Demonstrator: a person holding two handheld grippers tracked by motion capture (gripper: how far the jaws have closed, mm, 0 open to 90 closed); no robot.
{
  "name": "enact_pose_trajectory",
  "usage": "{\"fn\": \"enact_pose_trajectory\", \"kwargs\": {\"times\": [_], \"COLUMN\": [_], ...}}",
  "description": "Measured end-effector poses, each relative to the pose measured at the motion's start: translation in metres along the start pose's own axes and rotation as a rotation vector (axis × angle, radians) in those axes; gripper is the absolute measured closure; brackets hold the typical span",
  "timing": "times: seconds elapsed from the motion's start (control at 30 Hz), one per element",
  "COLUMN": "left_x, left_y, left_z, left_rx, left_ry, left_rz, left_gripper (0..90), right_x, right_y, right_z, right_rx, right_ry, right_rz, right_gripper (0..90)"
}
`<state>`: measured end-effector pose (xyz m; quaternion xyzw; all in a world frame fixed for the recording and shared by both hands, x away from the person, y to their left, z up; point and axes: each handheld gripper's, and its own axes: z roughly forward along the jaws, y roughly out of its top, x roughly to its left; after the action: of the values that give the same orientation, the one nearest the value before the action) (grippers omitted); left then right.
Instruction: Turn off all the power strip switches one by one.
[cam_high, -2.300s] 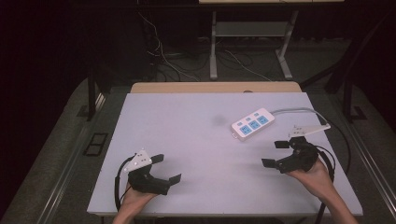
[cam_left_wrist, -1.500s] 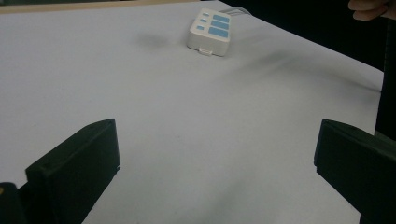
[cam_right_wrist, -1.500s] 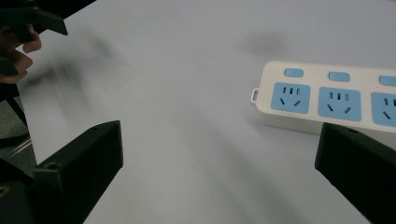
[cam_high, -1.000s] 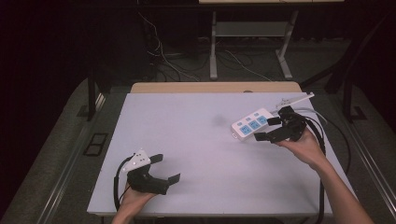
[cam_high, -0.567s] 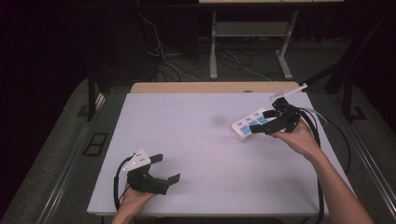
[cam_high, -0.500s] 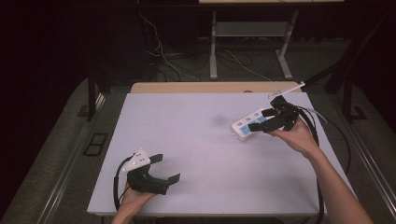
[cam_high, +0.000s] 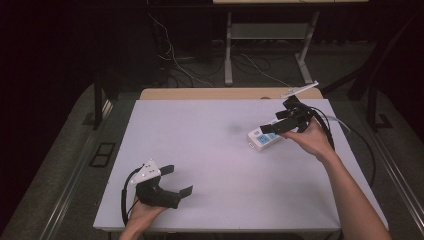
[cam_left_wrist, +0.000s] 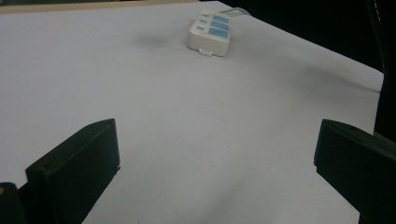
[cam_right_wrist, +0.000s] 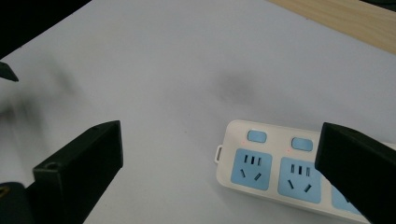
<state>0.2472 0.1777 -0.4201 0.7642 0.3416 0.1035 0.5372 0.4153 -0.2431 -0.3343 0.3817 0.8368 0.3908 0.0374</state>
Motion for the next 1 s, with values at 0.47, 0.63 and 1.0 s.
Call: {"fn": "enact_pose_trajectory", "kwargs": {"times": [0.47, 0.63, 1.0], "left_x": [0.0, -0.001, -0.001], "left_y": [0.0, 0.0, 0.0], "left_z": [0.0, 0.0, 0.0], "left_rx": [0.002, 0.0, -0.001], "left_ry": [-0.004, -0.007, -0.006], "left_rz": [0.003, 0.004, 0.004], "left_gripper": [0.0, 0.0, 0.0], "right_x": [-0.021, -0.031, -0.034], "right_y": [0.003, 0.002, 0.002], "right_z": [0.018, 0.018, 0.033], "right_rx": [0.027, 0.013, 0.006], "right_ry": [-0.074, -0.087, -0.064], "right_rz": [0.053, 0.109, 0.103], "right_gripper": [2.0, 17.3, 39.2]}}
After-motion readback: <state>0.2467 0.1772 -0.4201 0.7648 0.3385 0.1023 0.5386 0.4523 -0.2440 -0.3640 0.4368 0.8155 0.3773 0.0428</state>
